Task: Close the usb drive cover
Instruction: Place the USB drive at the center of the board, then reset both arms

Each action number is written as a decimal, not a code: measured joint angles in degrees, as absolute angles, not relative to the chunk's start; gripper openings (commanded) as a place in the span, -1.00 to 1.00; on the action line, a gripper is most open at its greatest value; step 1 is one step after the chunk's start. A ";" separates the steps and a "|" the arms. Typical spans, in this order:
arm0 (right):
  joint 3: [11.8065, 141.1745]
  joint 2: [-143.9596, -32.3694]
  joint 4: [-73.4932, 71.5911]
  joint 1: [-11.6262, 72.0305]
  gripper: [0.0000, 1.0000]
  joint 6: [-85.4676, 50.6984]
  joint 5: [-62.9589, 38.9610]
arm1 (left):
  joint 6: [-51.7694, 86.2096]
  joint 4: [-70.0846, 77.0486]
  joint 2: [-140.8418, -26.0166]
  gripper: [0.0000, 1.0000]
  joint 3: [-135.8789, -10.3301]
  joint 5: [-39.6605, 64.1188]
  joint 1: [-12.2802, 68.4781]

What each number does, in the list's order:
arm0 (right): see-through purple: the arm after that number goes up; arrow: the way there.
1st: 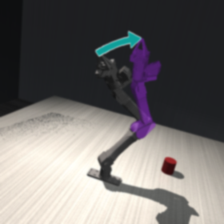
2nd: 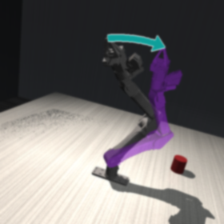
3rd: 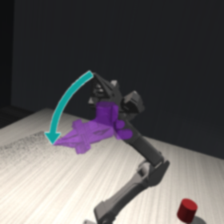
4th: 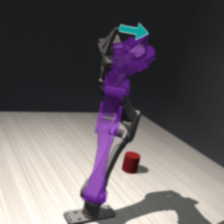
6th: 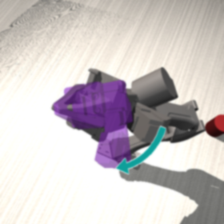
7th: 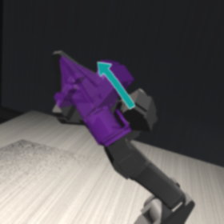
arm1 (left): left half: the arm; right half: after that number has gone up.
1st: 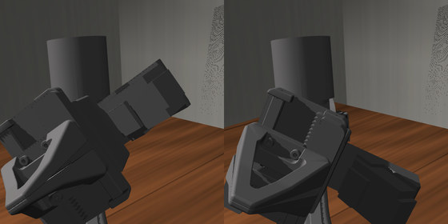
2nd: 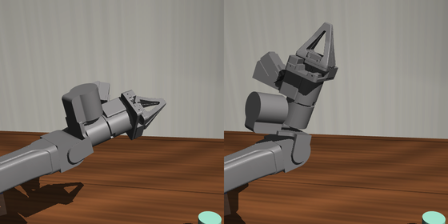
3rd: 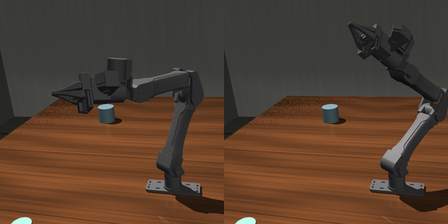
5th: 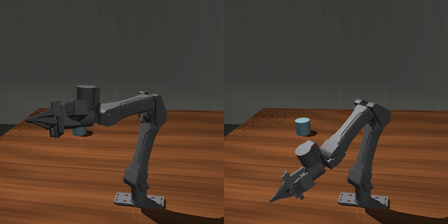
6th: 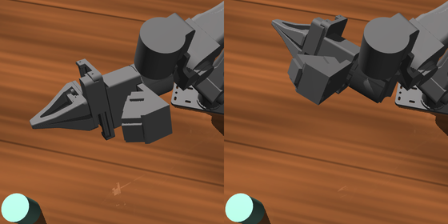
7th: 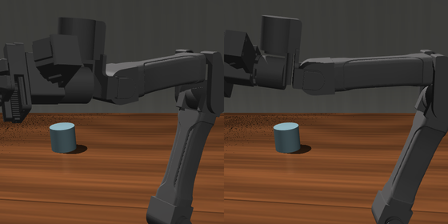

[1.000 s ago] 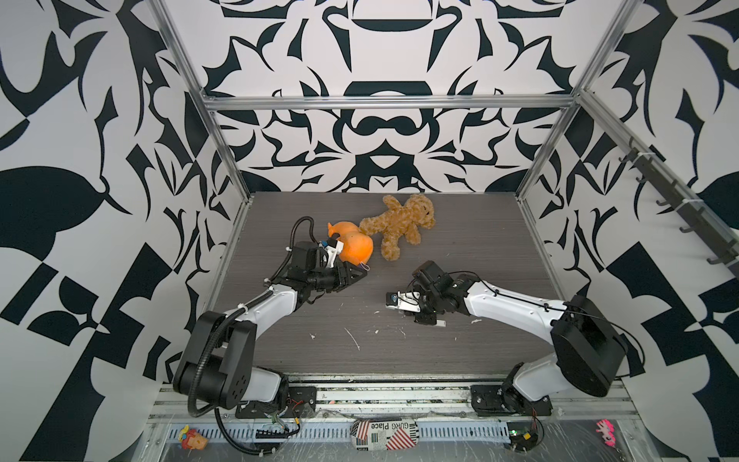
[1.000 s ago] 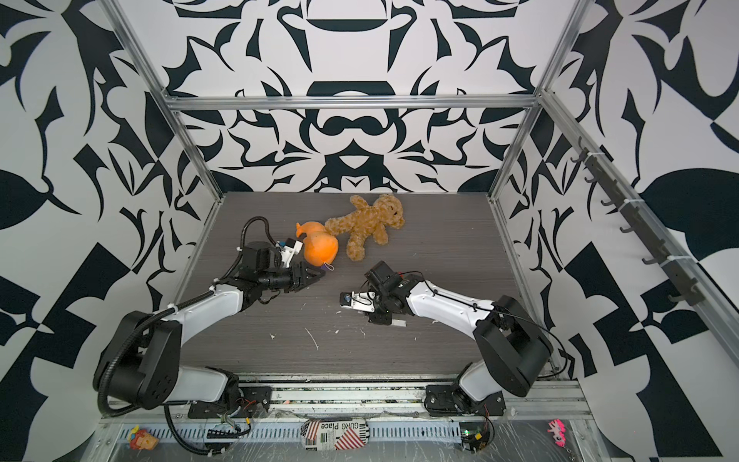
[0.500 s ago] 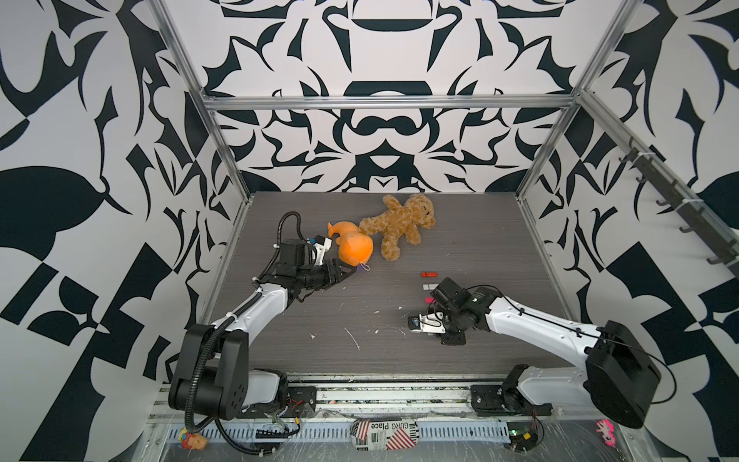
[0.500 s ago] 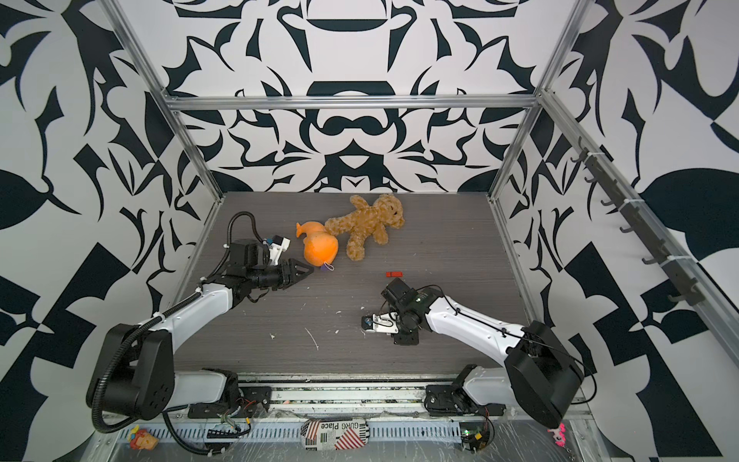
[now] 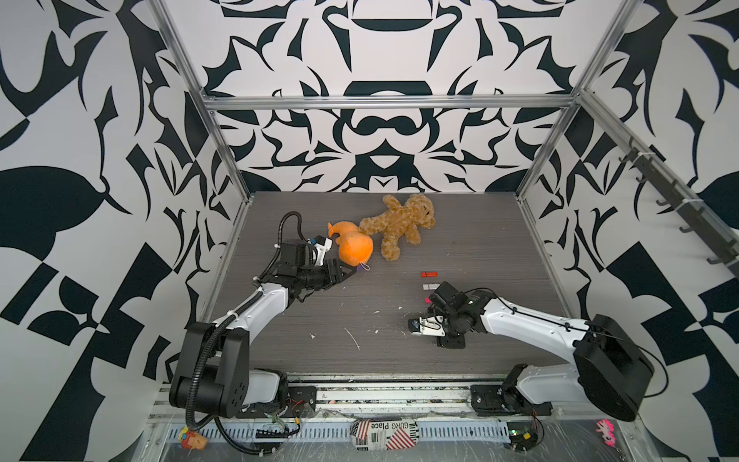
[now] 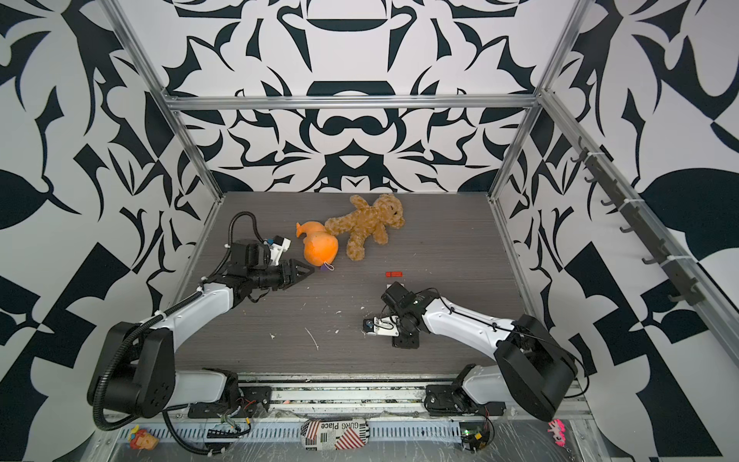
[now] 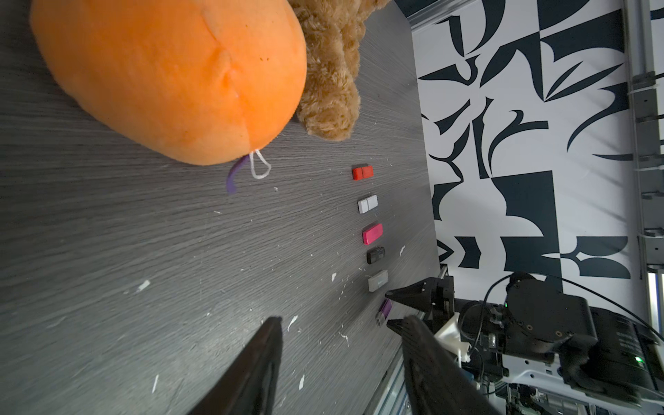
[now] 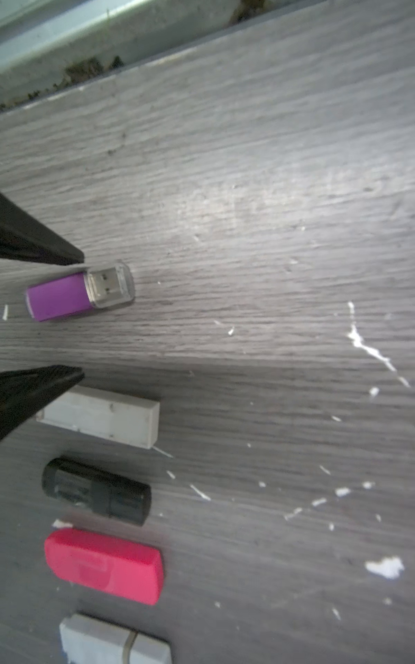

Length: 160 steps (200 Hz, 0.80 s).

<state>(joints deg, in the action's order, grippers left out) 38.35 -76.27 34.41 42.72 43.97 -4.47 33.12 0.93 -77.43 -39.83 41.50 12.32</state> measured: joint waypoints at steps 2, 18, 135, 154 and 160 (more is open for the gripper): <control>38.41 -76.20 34.41 42.72 0.05 43.86 -4.45 | 32.91 0.82 -77.43 0.24 -39.88 41.41 12.25; 38.70 -75.05 33.87 42.06 0.10 43.38 -4.47 | 32.05 -0.60 -77.30 0.35 -40.75 40.64 11.84; 24.95 -67.13 -14.96 8.86 0.89 11.03 6.68 | 7.84 15.79 -67.18 0.99 -23.33 -14.06 8.19; 19.81 -71.50 -25.08 7.01 0.96 7.75 9.19 | 5.28 28.16 -72.60 0.99 -17.21 -18.55 7.68; 18.59 -72.95 -27.70 6.63 0.98 7.07 9.61 | 4.47 31.99 -74.78 0.99 -16.10 -19.22 7.55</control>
<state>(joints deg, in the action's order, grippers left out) 18.59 -72.95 -27.70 6.63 7.07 9.61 4.47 31.99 -74.78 -16.10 -19.22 7.55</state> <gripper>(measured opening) 0.975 0.994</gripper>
